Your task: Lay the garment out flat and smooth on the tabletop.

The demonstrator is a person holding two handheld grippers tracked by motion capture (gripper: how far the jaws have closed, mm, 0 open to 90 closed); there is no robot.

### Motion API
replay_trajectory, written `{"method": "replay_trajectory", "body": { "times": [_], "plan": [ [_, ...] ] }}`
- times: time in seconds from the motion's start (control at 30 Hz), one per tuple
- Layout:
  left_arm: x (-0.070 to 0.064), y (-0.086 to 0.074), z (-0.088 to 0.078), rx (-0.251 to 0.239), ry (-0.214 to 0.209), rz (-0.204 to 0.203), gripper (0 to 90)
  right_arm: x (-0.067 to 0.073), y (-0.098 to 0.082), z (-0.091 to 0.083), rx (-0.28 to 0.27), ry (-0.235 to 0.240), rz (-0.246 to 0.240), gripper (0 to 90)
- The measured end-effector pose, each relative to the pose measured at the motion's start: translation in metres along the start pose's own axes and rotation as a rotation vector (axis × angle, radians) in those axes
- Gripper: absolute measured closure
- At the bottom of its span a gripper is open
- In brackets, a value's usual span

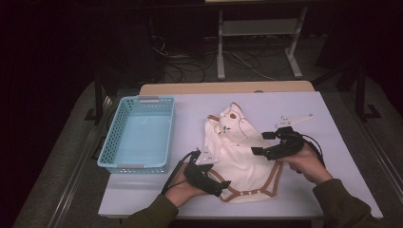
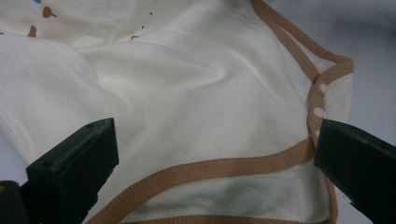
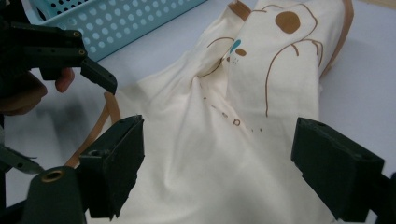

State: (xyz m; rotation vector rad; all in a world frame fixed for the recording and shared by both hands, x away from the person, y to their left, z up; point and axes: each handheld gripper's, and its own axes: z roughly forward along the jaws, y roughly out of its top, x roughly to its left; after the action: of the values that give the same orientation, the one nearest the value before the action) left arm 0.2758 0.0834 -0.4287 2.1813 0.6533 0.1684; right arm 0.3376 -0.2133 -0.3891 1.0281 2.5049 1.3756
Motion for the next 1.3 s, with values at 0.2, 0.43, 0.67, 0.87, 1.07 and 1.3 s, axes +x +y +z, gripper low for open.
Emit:
{"method": "replay_trajectory", "body": {
  "times": [0.2, 0.43, 0.67, 0.87, 1.07, 1.3],
  "plan": [
    [-0.001, -0.001, 0.003, -0.005, -0.001, -0.003, 0.0, -0.003, 0.012, 0.005, -0.006, -0.008, -0.009, 17.2],
    [0.001, -0.005, -0.002, -0.007, 0.010, -0.013, 0.0, -0.014, 0.025, 0.014, -0.011, -0.018, 0.009, 17.4],
    [0.002, -0.004, -0.002, 0.000, 0.013, -0.001, 0.0, -0.024, 0.034, 0.020, -0.020, -0.033, 0.020, 18.0],
    [0.000, -0.004, 0.001, -0.015, -0.001, -0.014, 0.0, -0.032, 0.039, 0.025, -0.017, -0.045, 0.032, 18.4],
    [-0.002, -0.003, 0.003, -0.011, -0.008, -0.008, 0.0, -0.036, 0.045, 0.031, -0.011, -0.065, 0.027, 18.6],
    [-0.002, -0.001, 0.004, -0.016, 0.001, 0.001, 0.0, -0.042, 0.054, 0.038, -0.011, -0.078, 0.042, 19.6]
  ]
}}
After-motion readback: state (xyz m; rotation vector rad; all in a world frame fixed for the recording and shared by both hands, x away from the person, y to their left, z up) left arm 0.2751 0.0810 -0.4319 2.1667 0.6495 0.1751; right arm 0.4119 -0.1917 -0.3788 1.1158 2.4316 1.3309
